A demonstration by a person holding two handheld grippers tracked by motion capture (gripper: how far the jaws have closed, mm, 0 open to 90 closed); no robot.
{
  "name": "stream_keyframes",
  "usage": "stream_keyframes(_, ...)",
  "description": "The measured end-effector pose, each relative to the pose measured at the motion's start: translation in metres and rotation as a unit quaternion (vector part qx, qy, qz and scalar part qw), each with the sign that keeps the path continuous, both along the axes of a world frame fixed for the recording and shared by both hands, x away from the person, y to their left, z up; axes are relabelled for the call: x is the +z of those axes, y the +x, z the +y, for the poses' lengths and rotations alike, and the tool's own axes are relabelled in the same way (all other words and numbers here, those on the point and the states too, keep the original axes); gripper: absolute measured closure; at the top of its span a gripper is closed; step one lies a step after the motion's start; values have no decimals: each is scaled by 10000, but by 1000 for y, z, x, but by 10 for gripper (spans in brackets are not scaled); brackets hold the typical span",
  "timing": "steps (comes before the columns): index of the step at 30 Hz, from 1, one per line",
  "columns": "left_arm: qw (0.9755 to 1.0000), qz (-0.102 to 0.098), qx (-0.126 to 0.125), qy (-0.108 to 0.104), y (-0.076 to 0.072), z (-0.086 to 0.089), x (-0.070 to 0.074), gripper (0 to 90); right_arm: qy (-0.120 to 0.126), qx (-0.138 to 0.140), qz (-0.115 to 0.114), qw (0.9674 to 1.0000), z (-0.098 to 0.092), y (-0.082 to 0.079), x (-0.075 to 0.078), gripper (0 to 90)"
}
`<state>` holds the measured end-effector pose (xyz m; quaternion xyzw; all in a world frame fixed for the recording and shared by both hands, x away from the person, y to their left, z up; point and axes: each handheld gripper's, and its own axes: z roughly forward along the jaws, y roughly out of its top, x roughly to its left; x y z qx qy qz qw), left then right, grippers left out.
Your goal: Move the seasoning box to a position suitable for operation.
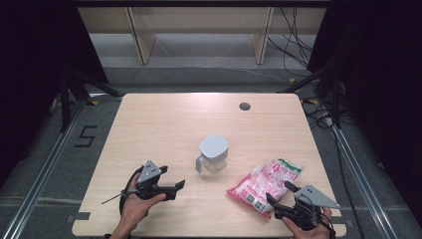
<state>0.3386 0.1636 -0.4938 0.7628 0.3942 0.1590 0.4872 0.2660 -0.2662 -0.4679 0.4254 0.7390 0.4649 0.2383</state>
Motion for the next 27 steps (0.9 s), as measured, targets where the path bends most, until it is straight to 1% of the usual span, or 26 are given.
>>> stream_keyframes(1, 10000, 9, -27, -86, 1, -2, -1, 161, -40, -41, 55, 10000, 0, -1, 0, 252)
stream_keyframes(2, 10000, -7, -23, -57, 2, -2, 0, 165, 82, -121, 140, 9998, 2, -3, 0, 252)
stream_keyframes(3, 9999, -32, -70, -72, 4, -4, 0, 174, 65, -134, 133, 9998, 2, -3, 0, 252)
stream_keyframes(4, 9999, -55, -82, -19, 5, -5, 0, 177, 12, -37, 23, 10000, 0, -1, 0, 252)
stream_keyframes(5, 9999, -56, -90, -43, 6, -8, 0, 175, 51, 7, -23, 10000, 0, 0, 0, 252)
stream_keyframes(7, 9999, -51, -128, -12, 9, -10, 1, 177, 39, -18, 5, 10000, 0, 0, 0, 251)
stream_keyframes(8, 9999, -51, -128, -12, 9, -10, 1, 185, 39, -18, 5, 10000, 0, 0, 0, 251)
stream_keyframes(9, 9998, -65, -181, -41, 12, -14, 0, 193, 22, -31, 23, 10000, 0, 0, 0, 251)
stream_keyframes(10, 9998, -77, -183, -6, 14, -14, 0, 195, 13, -48, 27, 10000, 0, 0, 0, 250)
stream_keyframes(12, 9997, -96, -191, -72, 18, -18, 0, 195, 11, -84, 72, 9999, 1, -1, 0, 244)
stream_keyframes(13, 9997, -100, -191, -104, 19, -19, 0, 200, 33, -39, -13, 10000, 1, 0, -1, 244)
stream_keyframes(14, 9996, -125, -203, -119, 21, -21, 1, 207, -15, -28, -19, 10000, 0, 0, 0, 245)
stream_keyframes(15, 9996, -125, -203, -119, 21, -21, 1, 215, 7, -4, -22, 10000, 1, 0, 0, 244)
stream_keyframes(16, 9994, -177, -296, -52, 24, -25, 2, 224, -31, -34, -52, 10000, 1, 0, 0, 244)
stream_keyframes(17, 9994, -177, -296, -52, 24, -25, 2, 229, -31, -34, -52, 10000, 1, 0, 0, 244)
stream_keyframes(18, 9994, -209, -288, -48, 27, -31, 3, 236, -21, -47, -29, 10000, 1, 0, -1, 242)
stream_keyframes(19, 9994, -209, -288, -48, 27, -31, 3, 242, -21, -47, -29, 10000, 1, 0, -1, 242)
stream_keyframes(21, 9987, -268, -411, -114, 33, -41, 4, 265, -30, -49, -50, 10000, 1, 0, 0, 242)
stream_keyframes(22, 9987, -268, -411, -114, 33, -41, 4, 279, -30, -49, -50, 10000, 1, 0, 0, 242)
stream_keyframes(23, 9979, -340, -554, -41, 34, -46, 4, 279, -8, -52, -43, 10000, 1, 0, 0, 242)
stream_keyframes(24, 9974, -386, -608, 14, 36, -50, 4, 305, -25, -38, -41, 10000, 1, 0, -1, 242)
stream_keyframes(25, 9970, -449, -617, 119, 37, -53, 4, 326, -40, -42, -53, 10000, 1, 0, -1, 242)
stream_keyframes(26, 9964, -519, -625, 232, 39, -57, 3, 370, -27, -35, -51, 10000, 1, 0, -1, 242)
stream_keyframes(27, 9964, -514, -619, 252, 40, -59, 1, 406, -12, -38, -43, 10000, 1, 1, -1, 242)
